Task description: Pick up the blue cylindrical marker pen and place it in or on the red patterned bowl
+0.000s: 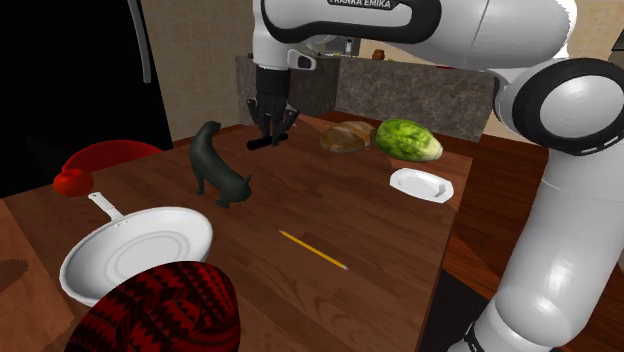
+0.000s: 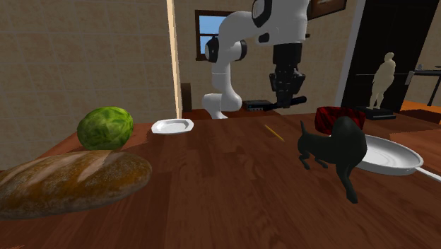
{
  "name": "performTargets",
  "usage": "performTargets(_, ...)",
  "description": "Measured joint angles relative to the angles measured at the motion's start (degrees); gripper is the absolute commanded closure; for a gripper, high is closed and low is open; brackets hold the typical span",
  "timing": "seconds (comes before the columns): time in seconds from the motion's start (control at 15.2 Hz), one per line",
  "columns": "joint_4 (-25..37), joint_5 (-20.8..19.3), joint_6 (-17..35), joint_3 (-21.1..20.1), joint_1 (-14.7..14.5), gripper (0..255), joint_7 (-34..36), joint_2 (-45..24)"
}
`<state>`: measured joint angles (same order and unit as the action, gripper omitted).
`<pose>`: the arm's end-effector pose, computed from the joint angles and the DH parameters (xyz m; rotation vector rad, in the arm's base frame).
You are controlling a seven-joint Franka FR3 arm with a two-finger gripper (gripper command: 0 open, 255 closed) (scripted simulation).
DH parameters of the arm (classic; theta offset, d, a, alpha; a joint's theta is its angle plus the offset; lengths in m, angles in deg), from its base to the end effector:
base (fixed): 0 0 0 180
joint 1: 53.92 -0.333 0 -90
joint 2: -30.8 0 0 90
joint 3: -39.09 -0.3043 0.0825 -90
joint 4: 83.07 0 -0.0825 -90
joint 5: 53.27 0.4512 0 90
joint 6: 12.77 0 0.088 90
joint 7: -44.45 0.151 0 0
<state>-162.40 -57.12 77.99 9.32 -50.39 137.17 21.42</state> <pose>0.6144 0.2651 0.5777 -2.5729 1.7030 -0.0265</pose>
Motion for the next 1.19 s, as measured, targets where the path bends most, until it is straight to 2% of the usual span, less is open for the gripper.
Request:
performTargets(0.59,-7.07,2.11,1.85,-4.41,-4.94,255,9.79,5.88)
performTargets(1.19,-6.5,0.95,1.29,-9.95,-11.54,255,21.88,5.6)
